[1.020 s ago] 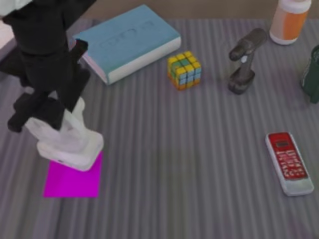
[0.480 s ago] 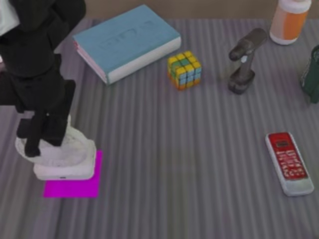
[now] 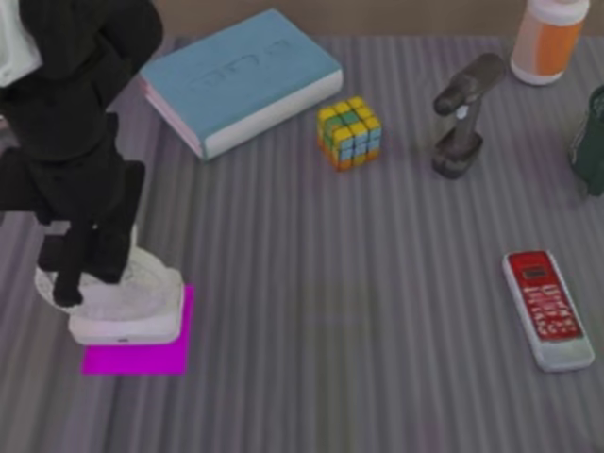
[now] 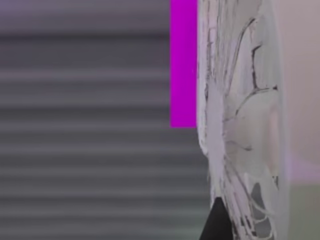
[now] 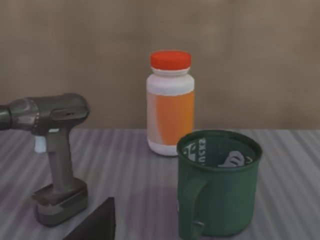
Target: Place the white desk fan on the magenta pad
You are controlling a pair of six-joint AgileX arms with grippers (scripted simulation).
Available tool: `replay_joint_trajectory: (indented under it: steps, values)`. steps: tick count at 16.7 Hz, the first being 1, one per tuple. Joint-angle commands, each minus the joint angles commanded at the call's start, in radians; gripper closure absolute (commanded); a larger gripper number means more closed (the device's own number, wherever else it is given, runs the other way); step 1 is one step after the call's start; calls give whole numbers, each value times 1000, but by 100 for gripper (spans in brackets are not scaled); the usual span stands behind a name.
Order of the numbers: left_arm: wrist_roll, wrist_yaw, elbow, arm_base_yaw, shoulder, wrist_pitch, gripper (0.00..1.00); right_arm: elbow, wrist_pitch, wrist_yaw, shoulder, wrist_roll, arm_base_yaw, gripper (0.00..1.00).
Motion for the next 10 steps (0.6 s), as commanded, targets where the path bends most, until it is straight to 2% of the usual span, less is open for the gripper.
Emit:
replay_joint_trajectory:
  steps: [3,7,10]
  values:
    - [8,0,-64,3,7,66,100,0,0,0,0,0,0,0]
    - [7,0,-68,5,7,70,100,0,0,0,0,0,0,0]
    - [7,0,-68,5,7,70,77,0,0,0,0,0,0,0]
